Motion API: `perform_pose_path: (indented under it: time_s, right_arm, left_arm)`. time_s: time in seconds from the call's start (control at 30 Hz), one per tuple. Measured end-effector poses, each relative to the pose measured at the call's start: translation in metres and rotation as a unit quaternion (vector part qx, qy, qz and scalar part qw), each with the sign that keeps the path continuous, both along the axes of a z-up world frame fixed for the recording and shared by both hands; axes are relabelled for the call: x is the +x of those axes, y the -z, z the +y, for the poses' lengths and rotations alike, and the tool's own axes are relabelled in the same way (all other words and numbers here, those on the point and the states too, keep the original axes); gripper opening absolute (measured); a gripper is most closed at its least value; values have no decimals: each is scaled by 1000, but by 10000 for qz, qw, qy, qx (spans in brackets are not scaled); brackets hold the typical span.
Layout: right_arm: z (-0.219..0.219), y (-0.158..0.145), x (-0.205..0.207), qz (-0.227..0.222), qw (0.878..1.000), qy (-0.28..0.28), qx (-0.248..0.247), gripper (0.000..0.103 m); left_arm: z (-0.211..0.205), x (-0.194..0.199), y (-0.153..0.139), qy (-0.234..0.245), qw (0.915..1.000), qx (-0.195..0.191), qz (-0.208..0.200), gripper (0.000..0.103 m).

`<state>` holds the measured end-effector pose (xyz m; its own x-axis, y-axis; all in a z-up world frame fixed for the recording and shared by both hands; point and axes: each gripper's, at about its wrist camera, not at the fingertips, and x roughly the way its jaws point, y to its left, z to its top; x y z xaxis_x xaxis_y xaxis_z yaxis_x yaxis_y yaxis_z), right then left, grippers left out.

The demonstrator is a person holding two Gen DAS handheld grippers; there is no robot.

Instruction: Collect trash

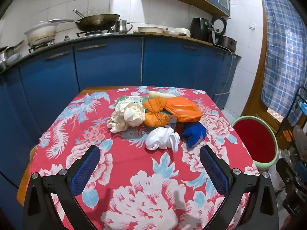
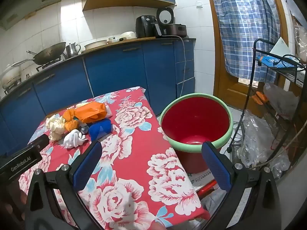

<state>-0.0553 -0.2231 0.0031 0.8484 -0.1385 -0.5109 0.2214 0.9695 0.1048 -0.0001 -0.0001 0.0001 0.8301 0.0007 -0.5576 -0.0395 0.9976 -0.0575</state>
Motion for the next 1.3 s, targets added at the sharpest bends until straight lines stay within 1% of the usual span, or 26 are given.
perform_pose_path:
  time_s: [0.03, 1.3]
  right_arm:
    - [0, 0, 0, 5, 10000, 2, -13, 102]
    - [1, 1, 0, 43, 10000, -3, -26, 102]
  left_arm:
    - [0, 0, 0, -5, 10000, -23, 48, 103]
    - [1, 3, 4, 10, 9999, -23, 105, 103]
